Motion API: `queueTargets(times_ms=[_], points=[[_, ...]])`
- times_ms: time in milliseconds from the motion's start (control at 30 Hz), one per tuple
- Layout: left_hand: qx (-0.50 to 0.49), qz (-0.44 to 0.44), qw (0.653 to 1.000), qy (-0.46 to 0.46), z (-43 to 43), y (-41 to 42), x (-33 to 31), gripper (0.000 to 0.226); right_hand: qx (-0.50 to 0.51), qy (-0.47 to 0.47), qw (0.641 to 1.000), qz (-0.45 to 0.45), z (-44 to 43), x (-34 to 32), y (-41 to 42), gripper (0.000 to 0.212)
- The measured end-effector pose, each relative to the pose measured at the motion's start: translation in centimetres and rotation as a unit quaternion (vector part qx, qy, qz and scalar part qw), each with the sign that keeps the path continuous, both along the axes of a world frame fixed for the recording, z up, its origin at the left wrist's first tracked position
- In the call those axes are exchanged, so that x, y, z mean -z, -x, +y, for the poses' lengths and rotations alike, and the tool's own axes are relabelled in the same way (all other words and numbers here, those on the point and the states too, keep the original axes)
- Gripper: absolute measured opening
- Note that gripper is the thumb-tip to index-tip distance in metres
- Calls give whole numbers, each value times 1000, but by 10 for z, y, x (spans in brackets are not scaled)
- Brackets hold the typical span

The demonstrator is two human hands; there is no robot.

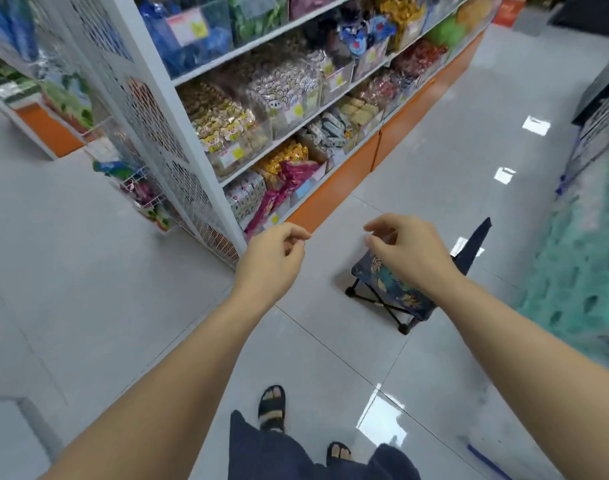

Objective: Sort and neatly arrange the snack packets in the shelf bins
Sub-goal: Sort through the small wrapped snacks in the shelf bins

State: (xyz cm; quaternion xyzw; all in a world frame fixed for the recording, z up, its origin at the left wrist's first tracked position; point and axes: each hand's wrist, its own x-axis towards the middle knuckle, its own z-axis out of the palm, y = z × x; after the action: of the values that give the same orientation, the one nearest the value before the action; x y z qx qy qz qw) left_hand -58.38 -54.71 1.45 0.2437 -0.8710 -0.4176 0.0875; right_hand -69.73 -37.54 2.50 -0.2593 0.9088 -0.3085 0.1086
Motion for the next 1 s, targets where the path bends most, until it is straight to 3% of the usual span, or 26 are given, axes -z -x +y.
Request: queueTargets(times_ms=[300, 567, 1000], points=[[112, -32, 993, 26, -113, 156, 20, 18, 105, 6, 994, -10, -79, 28, 113, 18], [210, -54, 976, 32, -126, 292, 37, 17, 184, 14, 982, -47, -86, 48, 210, 17], [171, -71, 983, -1, -145, 479, 43, 18, 148, 18, 987, -53, -122, 47, 422, 16]])
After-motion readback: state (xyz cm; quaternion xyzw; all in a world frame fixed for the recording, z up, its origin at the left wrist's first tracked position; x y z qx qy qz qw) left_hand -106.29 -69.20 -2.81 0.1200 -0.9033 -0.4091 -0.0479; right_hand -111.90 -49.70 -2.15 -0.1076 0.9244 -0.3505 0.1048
